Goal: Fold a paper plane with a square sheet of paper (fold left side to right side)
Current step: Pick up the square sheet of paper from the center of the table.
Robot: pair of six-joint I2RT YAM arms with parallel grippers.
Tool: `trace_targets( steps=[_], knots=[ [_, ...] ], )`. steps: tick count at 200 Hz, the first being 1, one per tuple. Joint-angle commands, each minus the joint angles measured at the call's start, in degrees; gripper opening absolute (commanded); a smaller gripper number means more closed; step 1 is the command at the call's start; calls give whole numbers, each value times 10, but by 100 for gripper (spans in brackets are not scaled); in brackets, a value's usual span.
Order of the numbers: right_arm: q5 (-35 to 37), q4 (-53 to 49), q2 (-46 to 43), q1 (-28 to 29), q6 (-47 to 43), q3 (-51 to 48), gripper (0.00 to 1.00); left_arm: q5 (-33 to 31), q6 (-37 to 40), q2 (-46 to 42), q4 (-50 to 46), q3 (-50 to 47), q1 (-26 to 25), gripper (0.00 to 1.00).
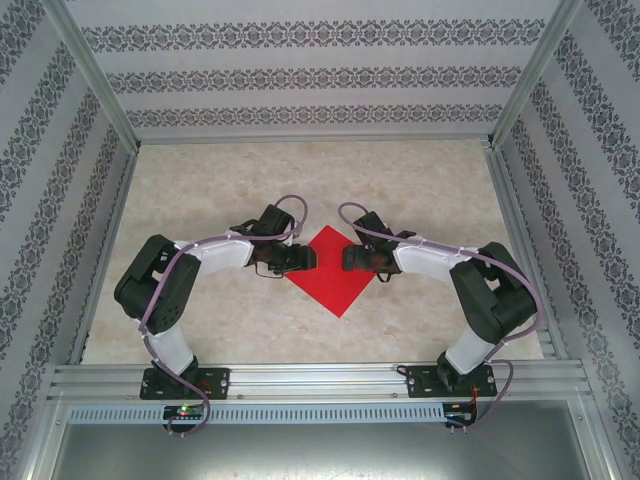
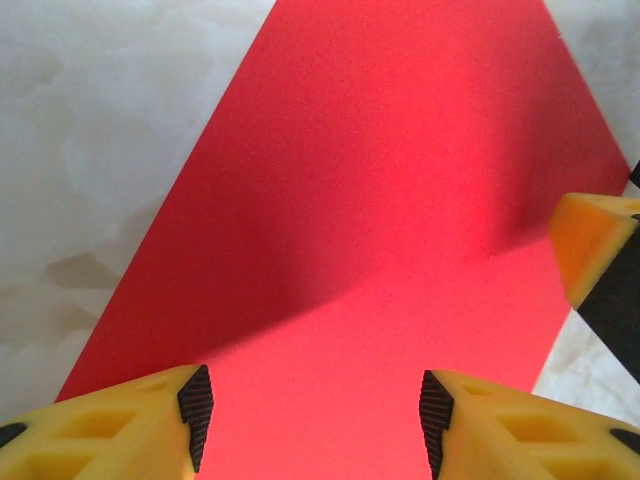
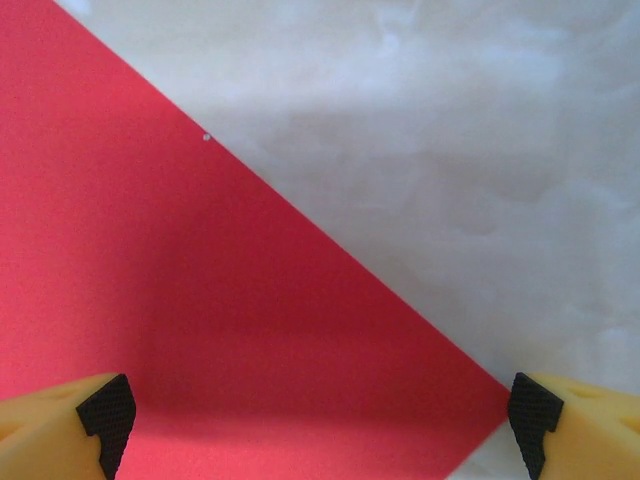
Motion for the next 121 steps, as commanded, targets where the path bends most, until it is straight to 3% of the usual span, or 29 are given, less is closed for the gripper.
trace_targets(
  steps=[1,20,59,107,121],
  knots=[
    [-32,18,21,0,17,8,98,-44,17,11,-51,24,-18,61],
    [-40,22,31,8,28,8,98,-46,16,25,-52,25,-25,60],
    [-49,28,33,39,45,6,98,-47,-6,42,-24,6,-32,48],
    [-49,8,15,82,49,28,96,-40,-9,38,-13,7,-35,46],
    [-50,3,11,89,45,37,92,-35,-11,34,-8,5,-35,46]
  ],
)
